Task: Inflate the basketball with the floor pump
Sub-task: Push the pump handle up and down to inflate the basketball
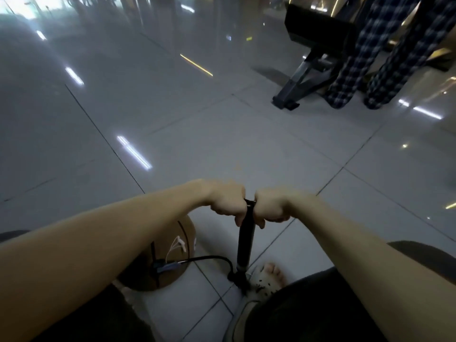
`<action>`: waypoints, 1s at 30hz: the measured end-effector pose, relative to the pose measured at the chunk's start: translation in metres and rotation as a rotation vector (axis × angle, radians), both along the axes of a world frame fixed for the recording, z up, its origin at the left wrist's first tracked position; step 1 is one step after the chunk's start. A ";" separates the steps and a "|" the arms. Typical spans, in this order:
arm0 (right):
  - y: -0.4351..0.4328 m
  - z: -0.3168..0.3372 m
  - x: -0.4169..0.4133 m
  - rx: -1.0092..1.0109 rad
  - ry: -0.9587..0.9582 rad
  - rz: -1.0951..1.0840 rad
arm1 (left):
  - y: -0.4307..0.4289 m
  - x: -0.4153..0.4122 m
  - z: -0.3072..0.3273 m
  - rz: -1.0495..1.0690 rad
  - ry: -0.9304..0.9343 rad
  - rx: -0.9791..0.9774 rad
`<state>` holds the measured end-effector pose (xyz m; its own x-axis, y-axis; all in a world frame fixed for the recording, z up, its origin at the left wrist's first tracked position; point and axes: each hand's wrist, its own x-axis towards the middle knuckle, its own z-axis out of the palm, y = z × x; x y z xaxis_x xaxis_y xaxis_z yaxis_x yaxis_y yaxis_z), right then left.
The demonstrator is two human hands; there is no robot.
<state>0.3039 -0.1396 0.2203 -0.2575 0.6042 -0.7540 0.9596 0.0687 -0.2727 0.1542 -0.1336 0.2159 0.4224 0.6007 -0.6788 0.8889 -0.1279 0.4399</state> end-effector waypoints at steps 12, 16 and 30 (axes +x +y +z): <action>-0.011 -0.031 -0.007 -0.105 -0.098 0.046 | -0.026 0.006 -0.025 -0.017 0.074 -0.026; 0.001 0.023 -0.016 -0.160 -0.106 0.092 | -0.013 -0.005 0.018 0.007 0.092 -0.076; 0.031 0.014 -0.004 -0.304 -0.095 0.013 | 0.022 0.001 0.019 0.020 0.096 -0.217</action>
<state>0.3002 -0.1088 0.2338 -0.1837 0.3446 -0.9206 0.9814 0.0105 -0.1918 0.1557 -0.1120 0.2349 0.3395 0.4439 -0.8293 0.9292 -0.0216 0.3689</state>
